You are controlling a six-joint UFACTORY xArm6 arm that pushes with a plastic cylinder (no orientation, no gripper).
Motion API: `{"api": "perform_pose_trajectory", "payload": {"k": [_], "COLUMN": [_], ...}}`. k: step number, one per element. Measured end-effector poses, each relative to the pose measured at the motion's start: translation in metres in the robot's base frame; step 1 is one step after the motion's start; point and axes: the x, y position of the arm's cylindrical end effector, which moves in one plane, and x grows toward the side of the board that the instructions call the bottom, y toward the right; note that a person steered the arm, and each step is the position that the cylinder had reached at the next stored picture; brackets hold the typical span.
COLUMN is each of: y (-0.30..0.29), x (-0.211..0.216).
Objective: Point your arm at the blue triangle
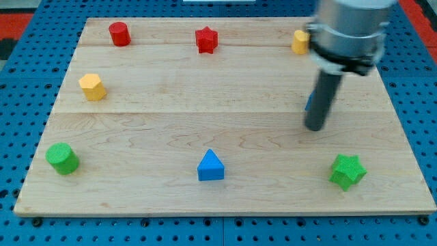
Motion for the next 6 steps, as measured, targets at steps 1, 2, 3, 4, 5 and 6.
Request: {"api": "perform_pose_trajectory", "payload": {"k": [1, 2, 3, 4, 5, 6], "y": [0.041, 0.026, -0.081, -0.084, -0.02, -0.047], "x": [-0.012, -0.05, -0.066, -0.065, -0.026, 0.035]}}
